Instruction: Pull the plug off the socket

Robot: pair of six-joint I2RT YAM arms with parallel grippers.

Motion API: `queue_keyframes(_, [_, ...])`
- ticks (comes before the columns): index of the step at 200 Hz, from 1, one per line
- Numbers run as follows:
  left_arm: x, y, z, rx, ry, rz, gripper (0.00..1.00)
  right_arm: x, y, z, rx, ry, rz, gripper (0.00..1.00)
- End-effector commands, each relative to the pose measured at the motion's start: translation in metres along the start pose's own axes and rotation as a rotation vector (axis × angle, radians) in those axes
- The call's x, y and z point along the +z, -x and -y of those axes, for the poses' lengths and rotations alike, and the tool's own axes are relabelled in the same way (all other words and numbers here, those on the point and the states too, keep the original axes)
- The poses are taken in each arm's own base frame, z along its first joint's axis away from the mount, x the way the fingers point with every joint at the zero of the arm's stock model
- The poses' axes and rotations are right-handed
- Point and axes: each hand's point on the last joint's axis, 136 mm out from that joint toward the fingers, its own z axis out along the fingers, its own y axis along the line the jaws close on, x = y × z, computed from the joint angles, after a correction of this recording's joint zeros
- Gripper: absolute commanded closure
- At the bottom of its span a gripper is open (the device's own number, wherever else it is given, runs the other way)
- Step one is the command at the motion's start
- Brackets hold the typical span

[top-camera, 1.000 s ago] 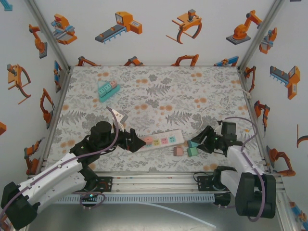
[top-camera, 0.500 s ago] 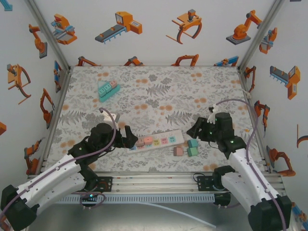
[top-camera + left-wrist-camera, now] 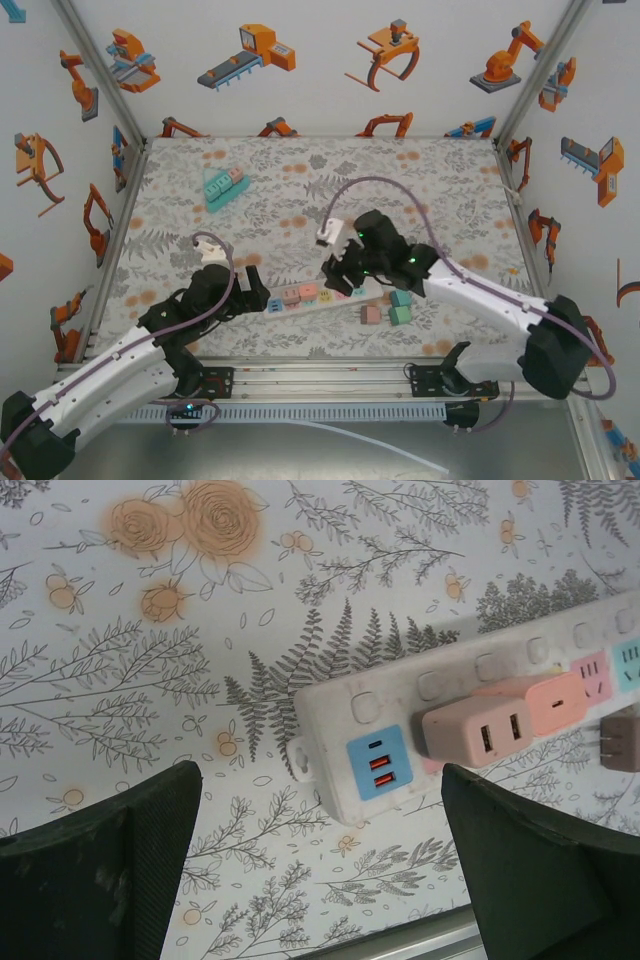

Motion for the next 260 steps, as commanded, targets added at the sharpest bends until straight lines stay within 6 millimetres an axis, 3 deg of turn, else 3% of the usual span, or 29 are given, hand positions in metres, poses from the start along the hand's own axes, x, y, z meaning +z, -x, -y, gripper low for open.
queue_keyframes(1, [0.002,-0.009,-0.015,-0.023,0.063,-0.020,0.03,0.021,-0.006,-0.036,-0.314,0.181,-0.050,0.43])
queue_keyframes(45, [0.005,-0.016,-0.020,-0.024,0.085,-0.043,0.03,0.065,-0.011,-0.027,-0.349,0.170,-0.109,0.43])
queue_keyframes(107, [0.013,-0.024,-0.018,-0.044,0.069,-0.068,0.03,0.091,-0.024,-0.029,-0.369,0.219,-0.122,0.47])
queue_keyframes(151, [0.023,-0.029,0.002,-0.016,-0.010,-0.119,0.03,0.098,-0.031,-0.032,-0.360,0.244,-0.137,0.57])
queue_keyframes(187, [0.032,-0.033,-0.002,-0.025,0.028,-0.136,0.00,0.098,-0.033,-0.034,-0.358,0.253,-0.139,0.65])
queue_keyframes(260, [0.045,-0.047,-0.004,-0.009,0.069,-0.218,0.20,0.098,-0.035,-0.037,-0.355,0.262,-0.131,0.69])
